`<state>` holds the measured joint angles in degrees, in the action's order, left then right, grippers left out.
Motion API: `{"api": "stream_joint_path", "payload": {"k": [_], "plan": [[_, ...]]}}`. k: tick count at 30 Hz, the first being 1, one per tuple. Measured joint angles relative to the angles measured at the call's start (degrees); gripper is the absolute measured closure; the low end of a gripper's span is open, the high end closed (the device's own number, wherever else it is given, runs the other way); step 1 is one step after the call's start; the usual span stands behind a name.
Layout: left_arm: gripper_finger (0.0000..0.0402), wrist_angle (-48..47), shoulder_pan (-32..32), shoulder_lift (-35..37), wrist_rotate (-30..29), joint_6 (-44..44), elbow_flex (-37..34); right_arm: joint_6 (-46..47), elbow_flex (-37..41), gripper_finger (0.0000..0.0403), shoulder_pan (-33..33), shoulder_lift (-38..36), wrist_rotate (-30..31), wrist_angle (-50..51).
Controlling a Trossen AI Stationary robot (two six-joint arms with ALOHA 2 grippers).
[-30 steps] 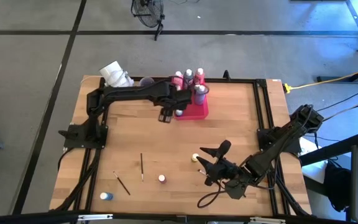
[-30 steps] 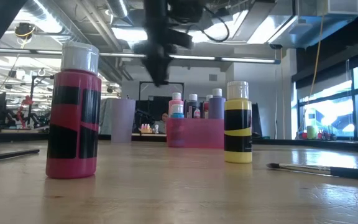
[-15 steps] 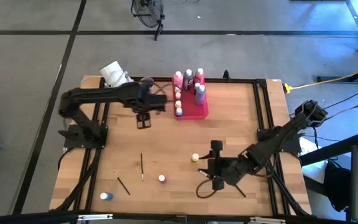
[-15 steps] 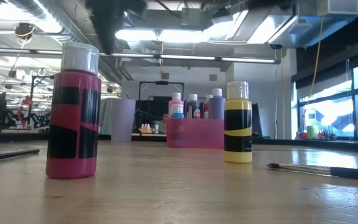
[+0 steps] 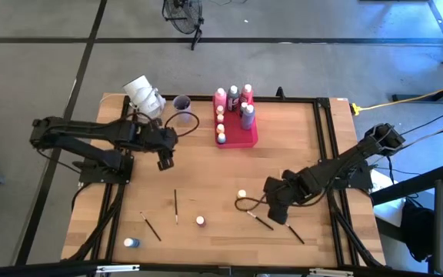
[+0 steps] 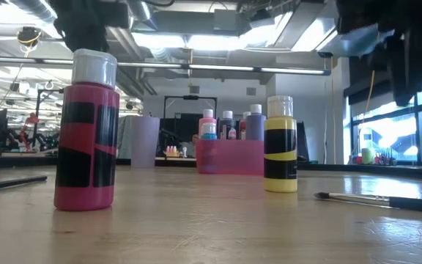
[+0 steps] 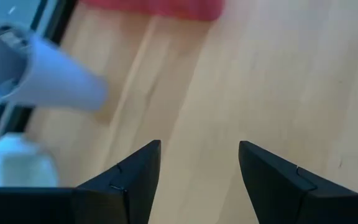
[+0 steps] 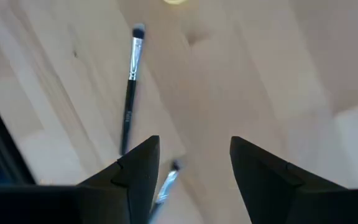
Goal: Pick & Place Paint Supplies
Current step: Put the black paint brush into the purple cup
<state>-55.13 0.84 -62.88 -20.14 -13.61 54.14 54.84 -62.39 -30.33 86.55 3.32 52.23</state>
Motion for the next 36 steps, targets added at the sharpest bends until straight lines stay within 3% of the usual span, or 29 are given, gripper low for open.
{"api": "stream_joint_path", "payload": {"k": [5, 11, 14, 18, 23, 27, 36], "plan": [[0.0190, 19.05, 0.01, 1.16, 5.96, 4.77, -9.45, 8.74, -0.01, 0.0202, -0.03, 0.06, -5.40, -0.47], [0.0190, 43.89, 0.01, 0.62, 17.63, 10.32, -17.54, 22.41, 1.22, 0.0202, -1.32, 0.06, -3.78, 0.40], [0.0190, 52.17, 0.01, 0.88, 21.87, 12.28, -19.74, 25.06, 2.99, 0.0202, -1.28, 0.53, -7.35, 0.33], [0.0190, 53.78, 0.01, 2.05, 22.77, 12.90, -20.03, 26.66, 6.20, 0.0202, -1.33, 0.54, -11.31, -0.89], [0.0190, 53.12, 0.01, 3.91, 22.77, 12.87, -20.03, 25.89, 10.71, 0.0202, -0.95, 0.53, -9.34, -6.47], [0.0190, 52.17, 0.01, 4.87, 22.65, 12.87, -20.03, 26.72, 14.44, 0.0202, -0.68, 0.54, -11.52, -13.53], [0.0190, 51.53, 0.01, 4.51, 21.33, 12.90, -20.03, 27.30, 16.58, 0.0202, -3.12, 0.55, -9.85, -22.13]]}}
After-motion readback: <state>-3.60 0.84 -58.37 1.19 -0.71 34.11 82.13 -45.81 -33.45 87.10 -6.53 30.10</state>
